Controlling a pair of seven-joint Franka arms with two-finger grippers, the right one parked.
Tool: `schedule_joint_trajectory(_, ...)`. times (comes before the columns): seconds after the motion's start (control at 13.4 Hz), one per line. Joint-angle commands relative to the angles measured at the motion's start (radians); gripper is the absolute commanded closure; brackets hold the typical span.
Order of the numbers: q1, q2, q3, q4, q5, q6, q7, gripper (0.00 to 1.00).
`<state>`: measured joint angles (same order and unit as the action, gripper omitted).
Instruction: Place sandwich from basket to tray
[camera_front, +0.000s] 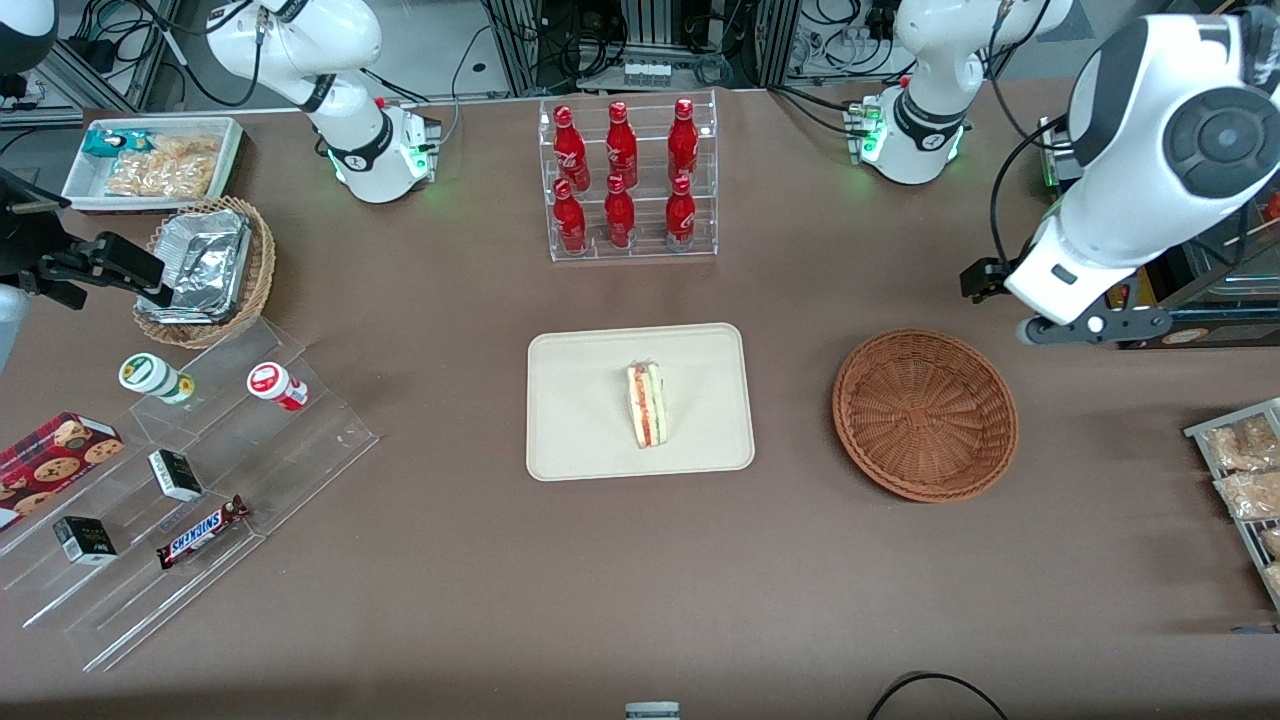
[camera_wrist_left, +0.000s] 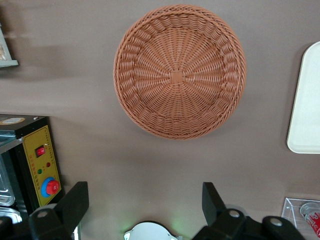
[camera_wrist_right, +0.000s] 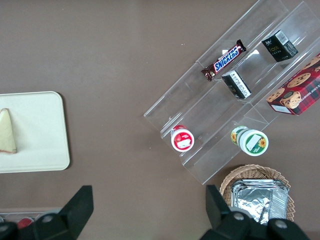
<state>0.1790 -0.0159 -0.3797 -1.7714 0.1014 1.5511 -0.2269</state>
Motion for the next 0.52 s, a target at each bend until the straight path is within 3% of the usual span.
schedule_joint_trajectory(0.0,0.016,-0.052,0.031,0.007,-0.022,-0.06,0.123,0.0)
schedule_joint_trajectory(0.45,0.01,-0.075,0.084,0.052,-0.058,-0.057,0.155,0.0)
